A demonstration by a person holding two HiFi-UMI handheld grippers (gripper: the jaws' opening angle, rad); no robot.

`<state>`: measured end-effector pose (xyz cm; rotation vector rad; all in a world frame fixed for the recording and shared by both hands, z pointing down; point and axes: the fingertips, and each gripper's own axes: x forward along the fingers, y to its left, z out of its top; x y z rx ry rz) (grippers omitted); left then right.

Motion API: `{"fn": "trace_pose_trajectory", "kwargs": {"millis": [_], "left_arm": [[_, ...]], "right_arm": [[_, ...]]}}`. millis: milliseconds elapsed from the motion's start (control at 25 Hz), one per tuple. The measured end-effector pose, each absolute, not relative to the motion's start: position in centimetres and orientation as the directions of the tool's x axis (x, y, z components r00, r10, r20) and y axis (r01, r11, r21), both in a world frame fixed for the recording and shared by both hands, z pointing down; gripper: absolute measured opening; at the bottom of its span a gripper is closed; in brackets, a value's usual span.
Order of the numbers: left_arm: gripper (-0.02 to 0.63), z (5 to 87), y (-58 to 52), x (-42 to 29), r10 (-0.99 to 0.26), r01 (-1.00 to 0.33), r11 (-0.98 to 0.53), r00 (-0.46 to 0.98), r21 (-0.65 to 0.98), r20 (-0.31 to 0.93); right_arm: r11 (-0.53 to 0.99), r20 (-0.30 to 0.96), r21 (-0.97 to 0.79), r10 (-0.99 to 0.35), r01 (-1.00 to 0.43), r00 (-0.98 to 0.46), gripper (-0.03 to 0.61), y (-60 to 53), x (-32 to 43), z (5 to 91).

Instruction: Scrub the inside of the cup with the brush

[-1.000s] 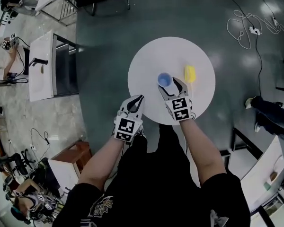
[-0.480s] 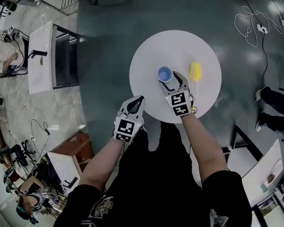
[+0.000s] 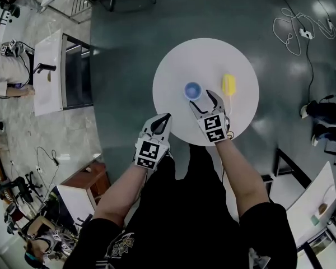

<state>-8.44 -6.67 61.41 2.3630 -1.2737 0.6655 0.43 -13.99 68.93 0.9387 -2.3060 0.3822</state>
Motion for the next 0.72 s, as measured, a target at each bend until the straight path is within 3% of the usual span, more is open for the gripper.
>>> {"fn": "trace_pose_trajectory", "kwargs": {"millis": [400,440,520,720], "left_arm": [[0.009,59.4,-5.2,-7.9,-0.66,-0.83,-0.548,0.504,0.102,0.557],[0.009,59.2,-5.0,-8.1,-0.659,-0.832,-0.544,0.502,0.107,0.56],[0.009,58.7,-4.5,-8.1,-0.652,-0.833,-0.537,0.51,0.133,0.561],[0.009,56.5,-3.5,-7.1,-0.629,-0.814,-0.54,0.56,0.215,0.539]], "right_arm": [[0.574,0.591,-0.135,-0.607,-0.807,-0.531,0.29,-10.7,3.6,64.9],[0.55,0.575,-0.158,-0.624,-0.82,-0.529,0.258,-10.3,3.9,64.0],[0.515,0.539,-0.203,-0.651,-0.833,-0.534,0.042,-9.4,4.2,61.9],[0.486,0.461,-0.256,-0.698,-0.836,-0.547,0.023,-7.1,4.5,56.5]]}}
